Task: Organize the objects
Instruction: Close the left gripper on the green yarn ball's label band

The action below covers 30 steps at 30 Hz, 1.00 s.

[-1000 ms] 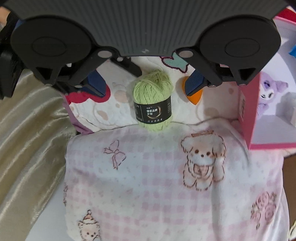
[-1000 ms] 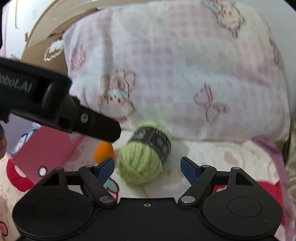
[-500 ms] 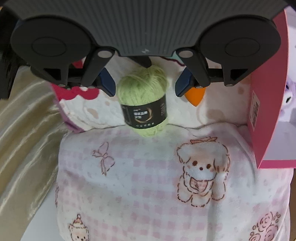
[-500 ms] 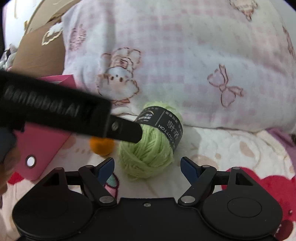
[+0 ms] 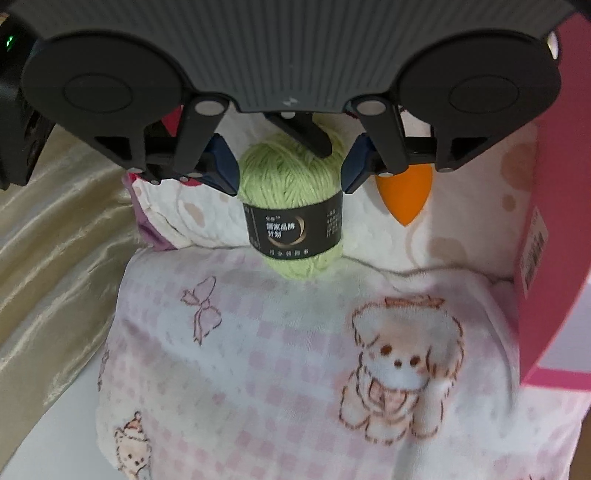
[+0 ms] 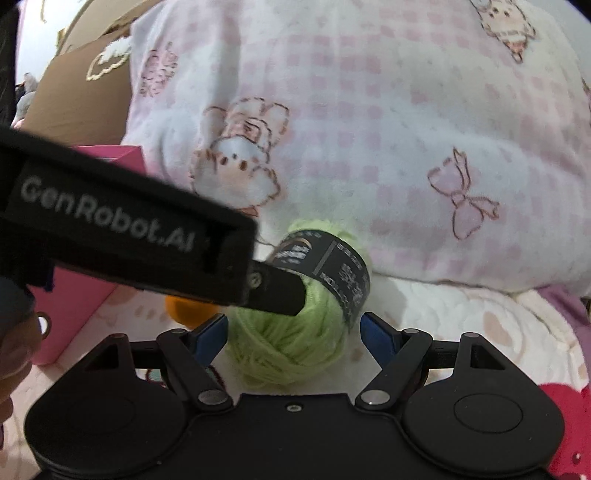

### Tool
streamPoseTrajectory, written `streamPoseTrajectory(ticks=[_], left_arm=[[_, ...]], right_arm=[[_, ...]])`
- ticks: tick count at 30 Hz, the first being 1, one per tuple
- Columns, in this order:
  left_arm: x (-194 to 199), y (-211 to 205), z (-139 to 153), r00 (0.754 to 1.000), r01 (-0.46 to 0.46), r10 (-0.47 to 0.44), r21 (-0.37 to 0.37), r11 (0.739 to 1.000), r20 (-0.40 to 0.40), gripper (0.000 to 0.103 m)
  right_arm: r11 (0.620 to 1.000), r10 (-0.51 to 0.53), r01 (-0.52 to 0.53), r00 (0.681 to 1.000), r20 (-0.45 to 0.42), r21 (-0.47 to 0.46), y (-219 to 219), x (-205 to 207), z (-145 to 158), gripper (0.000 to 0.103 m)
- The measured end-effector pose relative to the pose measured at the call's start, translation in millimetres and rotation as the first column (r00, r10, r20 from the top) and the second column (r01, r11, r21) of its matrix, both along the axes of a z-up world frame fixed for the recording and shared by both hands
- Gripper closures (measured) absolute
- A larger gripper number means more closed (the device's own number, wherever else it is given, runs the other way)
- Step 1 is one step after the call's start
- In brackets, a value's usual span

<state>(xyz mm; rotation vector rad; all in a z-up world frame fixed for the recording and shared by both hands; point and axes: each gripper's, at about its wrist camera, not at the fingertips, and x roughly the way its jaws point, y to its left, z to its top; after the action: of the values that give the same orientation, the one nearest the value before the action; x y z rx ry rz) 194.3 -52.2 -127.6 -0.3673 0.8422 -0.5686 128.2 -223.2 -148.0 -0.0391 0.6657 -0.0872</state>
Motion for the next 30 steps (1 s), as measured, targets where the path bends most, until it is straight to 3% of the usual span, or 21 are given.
streamPoseTrajectory(ticks=[4, 8, 12, 18, 22, 30], left_arm=[[4, -1, -10, 1.0, -0.015, 0.015, 0.005, 1.0, -0.015, 0.046], [8, 2, -16, 0.999, -0.016, 0.014, -0.04, 0.999, -0.043, 0.045], [11, 7, -21, 0.998, -0.044, 0.04, -0.086, 0.995, -0.051, 0.051], [11, 5, -25, 0.998, -0.033, 0.027, -0.091, 0.995, -0.058, 0.054], [10, 5, -24, 0.997, -0.023, 0.015, -0.103, 0.994, -0.078, 0.055], [-1, 8, -16, 0.994, -0.014, 0.005, -0.084, 0.996, -0.106, 0.055]], right_arm=[[0.999, 0.002, -0.001, 1.0, -0.017, 0.046, -7, 6, -6, 0.021], [0.998, 0.002, 0.0, 1.0, -0.021, 0.066, -9, 13, -9, 0.021], [0.996, 0.007, -0.005, 1.0, -0.019, 0.089, -15, 15, -10, 0.024], [0.997, 0.018, -0.014, 0.999, -0.043, 0.078, -14, 14, -7, 0.034], [0.998, 0.059, -0.059, 0.996, -0.063, 0.012, -9, 12, 0, 0.041], [0.994, 0.102, -0.096, 0.986, -0.129, 0.053, -11, 8, 12, 0.043]])
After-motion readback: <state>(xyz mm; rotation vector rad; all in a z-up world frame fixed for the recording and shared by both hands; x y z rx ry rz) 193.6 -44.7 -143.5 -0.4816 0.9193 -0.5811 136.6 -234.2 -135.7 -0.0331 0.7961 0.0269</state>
